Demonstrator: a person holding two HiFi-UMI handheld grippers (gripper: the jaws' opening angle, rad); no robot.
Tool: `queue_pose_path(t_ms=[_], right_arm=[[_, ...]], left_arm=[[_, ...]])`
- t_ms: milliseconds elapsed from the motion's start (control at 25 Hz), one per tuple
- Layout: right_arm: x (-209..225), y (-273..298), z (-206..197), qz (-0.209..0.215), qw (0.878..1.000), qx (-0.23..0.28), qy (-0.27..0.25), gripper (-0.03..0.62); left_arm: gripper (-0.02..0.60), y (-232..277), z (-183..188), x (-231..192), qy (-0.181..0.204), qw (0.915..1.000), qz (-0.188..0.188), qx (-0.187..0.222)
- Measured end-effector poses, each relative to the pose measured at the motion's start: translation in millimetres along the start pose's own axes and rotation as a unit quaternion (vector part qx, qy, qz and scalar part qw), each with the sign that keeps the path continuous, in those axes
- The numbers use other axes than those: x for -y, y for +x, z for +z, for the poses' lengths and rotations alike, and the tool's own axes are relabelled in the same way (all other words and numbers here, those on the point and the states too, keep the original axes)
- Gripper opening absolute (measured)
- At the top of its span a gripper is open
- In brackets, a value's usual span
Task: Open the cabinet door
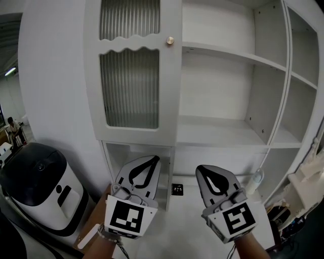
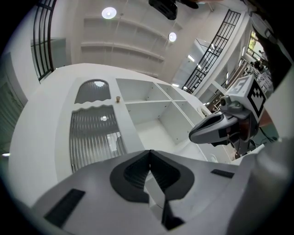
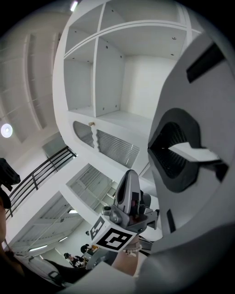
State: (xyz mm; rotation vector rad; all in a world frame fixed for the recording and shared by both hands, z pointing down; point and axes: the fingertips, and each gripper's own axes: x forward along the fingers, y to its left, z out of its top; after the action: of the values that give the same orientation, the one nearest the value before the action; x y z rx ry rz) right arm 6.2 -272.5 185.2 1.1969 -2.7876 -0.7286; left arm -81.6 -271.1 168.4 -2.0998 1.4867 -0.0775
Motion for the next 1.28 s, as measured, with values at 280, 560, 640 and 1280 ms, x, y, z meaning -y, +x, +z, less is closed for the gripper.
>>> queue_pose_path(t_ms=[280,560,640,1280], right_arm=[[4,5,17,0.002,1.0,0.014,-0.01,0.002],[14,9,35,-0.001,0.999,0.03,-0.014,0.002],[17,11,40,-0.003,0.999,0.036,-0.015,0.002],[31,21,66,-0.004,0.997,0.06,-0.049,0.002]], left_arm=[[-0.002,11,18,-8,0.012,0.9996,0.009,0.022],[-0.002,23,45,-22,0.025,0.9983,0.021,0.048],[-0.002,27,52,-27,0.028,0.9978,0.025,0.055],[-0.002,55,91,-52,0.065,0.9922,0.047,0.096]])
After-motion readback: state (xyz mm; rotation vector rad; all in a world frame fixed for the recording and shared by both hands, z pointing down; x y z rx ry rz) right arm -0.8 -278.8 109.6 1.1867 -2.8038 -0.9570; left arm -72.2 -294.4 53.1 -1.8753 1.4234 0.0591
